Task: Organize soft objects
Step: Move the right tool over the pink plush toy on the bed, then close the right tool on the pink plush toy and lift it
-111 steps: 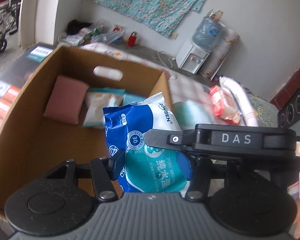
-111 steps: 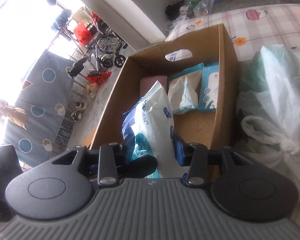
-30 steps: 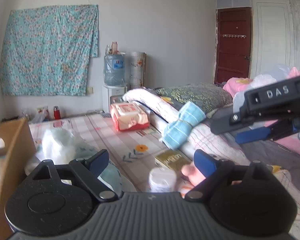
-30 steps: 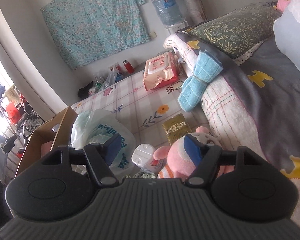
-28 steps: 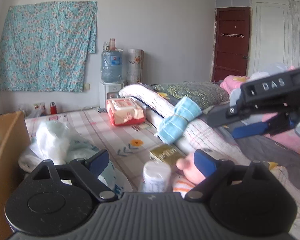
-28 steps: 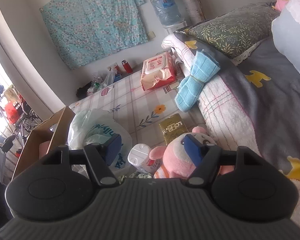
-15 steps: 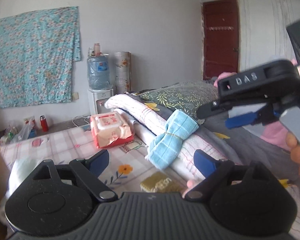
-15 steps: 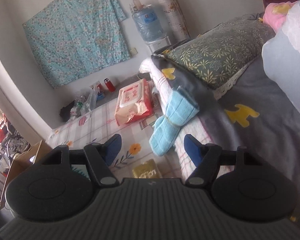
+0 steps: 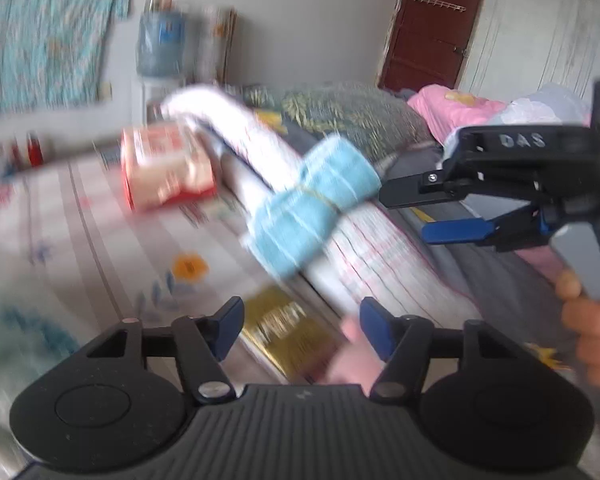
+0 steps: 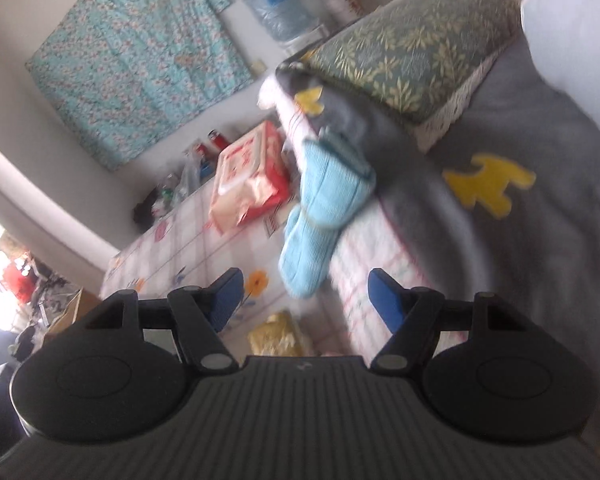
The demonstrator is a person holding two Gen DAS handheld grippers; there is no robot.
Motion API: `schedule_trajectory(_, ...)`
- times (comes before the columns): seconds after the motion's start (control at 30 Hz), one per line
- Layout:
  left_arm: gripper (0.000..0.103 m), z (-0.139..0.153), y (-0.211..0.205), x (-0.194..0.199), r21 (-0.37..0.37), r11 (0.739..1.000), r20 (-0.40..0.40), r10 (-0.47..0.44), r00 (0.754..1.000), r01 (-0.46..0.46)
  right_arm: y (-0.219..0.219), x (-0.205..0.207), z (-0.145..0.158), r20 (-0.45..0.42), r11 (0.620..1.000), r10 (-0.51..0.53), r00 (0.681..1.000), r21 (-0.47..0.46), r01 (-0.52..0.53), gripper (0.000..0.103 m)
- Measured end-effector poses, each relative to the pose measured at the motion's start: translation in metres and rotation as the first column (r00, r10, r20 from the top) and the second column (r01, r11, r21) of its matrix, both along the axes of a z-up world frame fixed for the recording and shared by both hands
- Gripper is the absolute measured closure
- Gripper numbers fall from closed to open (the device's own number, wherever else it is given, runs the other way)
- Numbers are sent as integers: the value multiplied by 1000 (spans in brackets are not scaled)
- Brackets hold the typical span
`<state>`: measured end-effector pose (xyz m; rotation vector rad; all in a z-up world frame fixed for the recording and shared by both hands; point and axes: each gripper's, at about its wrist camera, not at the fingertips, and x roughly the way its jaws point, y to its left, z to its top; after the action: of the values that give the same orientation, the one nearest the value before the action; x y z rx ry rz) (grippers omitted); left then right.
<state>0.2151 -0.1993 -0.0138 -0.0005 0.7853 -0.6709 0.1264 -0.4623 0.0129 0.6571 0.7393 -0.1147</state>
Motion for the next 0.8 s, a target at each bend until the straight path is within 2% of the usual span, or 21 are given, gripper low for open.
schedule_trajectory(0.07, 47, -6, 5, -4, -38, 999, -86, -21, 996, 18, 8, -12, -6, -10, 999, 22, 1000, 30, -22, 34)
schedule_trajectory(0.13, 47, -9, 7, -10, -58, 998, -119, -23, 993, 17, 16, -24, -12, -20, 998, 43, 999, 54, -42, 34)
schedule_trajectory(0.23, 48, -8, 7, -15, -48, 999, -114, -16, 993, 11, 29, -37, -21, -50, 998, 54, 997, 46, -52, 34)
schedule_trajectory(0.33, 55, -4, 7, -22, -31, 999, -102, -20, 995, 17, 37, -47, -33, -99, 999, 38, 994, 40, -34, 35)
schedule_trajectory(0.4, 55, -4, 9, -27, -23, 1000, -89, -16, 996, 14, 40, -50, -41, -123, 999, 28, 992, 41, -23, 34)
schedule_trajectory(0.5, 55, -5, 15, -32, -45, 999, -104, -12, 995, 7, 38, -55, -48, -116, 997, 7, 993, 75, 2, 34)
schedule_trajectory(0.6, 48, -5, 20, -34, -74, 997, -132, -21, 991, 12, 31, -54, -52, -125, 993, -12, 992, 118, 27, 32)
schedule_trajectory(0.67, 38, -6, 20, -37, -89, 996, -144, -35, 989, 23, 30, -55, -53, -131, 990, -23, 991, 137, 41, 31)
schedule_trajectory(0.8, 35, -10, 9, -41, -55, 997, -137, -61, 989, 54, 27, -57, -59, -143, 981, -39, 989, 182, 65, 26)
